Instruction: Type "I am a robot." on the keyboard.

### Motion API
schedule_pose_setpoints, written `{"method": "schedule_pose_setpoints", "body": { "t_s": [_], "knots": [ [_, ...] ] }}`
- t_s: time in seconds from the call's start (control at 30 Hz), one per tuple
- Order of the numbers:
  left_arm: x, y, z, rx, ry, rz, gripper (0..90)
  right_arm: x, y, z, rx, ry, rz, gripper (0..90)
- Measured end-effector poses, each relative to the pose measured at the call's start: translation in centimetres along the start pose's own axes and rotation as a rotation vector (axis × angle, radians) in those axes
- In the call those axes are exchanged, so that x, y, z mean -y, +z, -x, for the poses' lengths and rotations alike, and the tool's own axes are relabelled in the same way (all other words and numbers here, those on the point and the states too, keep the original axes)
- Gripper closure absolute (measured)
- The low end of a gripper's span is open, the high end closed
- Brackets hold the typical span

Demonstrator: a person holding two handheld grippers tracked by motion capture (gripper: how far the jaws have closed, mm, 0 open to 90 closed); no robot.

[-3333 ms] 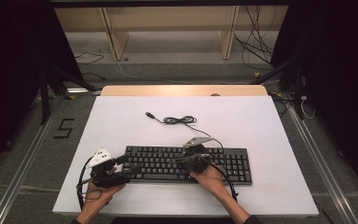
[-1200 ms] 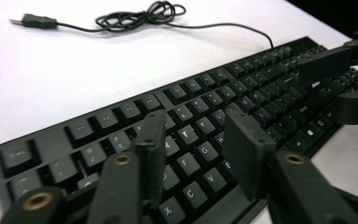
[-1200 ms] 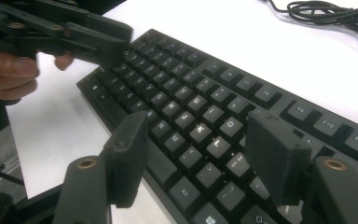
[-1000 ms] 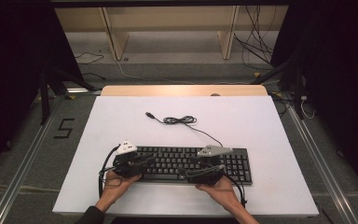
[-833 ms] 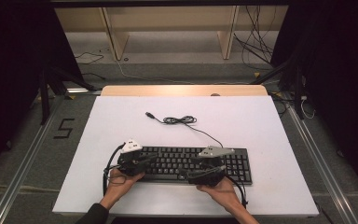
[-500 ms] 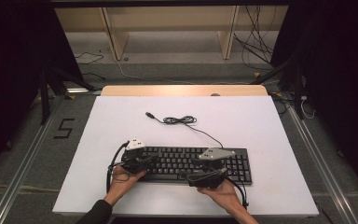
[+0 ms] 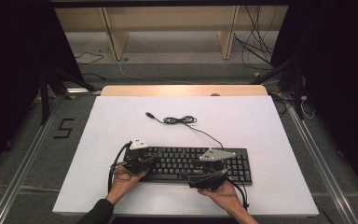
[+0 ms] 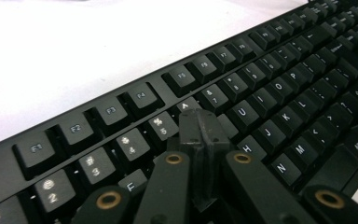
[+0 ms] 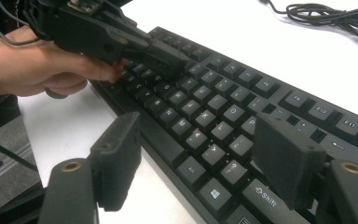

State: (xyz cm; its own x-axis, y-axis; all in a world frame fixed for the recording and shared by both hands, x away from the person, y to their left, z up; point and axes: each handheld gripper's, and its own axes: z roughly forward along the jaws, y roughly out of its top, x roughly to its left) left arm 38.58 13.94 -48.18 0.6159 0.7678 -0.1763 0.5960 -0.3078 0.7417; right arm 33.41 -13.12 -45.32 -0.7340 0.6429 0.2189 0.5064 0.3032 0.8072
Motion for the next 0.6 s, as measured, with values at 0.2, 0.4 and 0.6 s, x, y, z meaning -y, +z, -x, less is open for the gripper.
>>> {"method": "schedule_pose_setpoints", "body": {
  "t_s": [0.2, 0.4, 0.6],
  "knots": [
    [0.01, -0.01, -0.02, 0.003, 0.001, -0.002, 89.1, -0.01, -0.05, 0.01, 0.003, 0.000, 0.002, 33.8],
    [-0.02, -0.14, -0.04, 0.006, -0.012, 0.010, 87.4, -0.02, -0.02, 0.10, 0.004, -0.001, 0.002, 33.8],
    [-0.20, -0.85, -0.20, 0.015, -0.024, 0.045, 78.5, -0.01, 0.01, 0.10, 0.004, -0.002, 0.003, 33.8]
  ]
}}
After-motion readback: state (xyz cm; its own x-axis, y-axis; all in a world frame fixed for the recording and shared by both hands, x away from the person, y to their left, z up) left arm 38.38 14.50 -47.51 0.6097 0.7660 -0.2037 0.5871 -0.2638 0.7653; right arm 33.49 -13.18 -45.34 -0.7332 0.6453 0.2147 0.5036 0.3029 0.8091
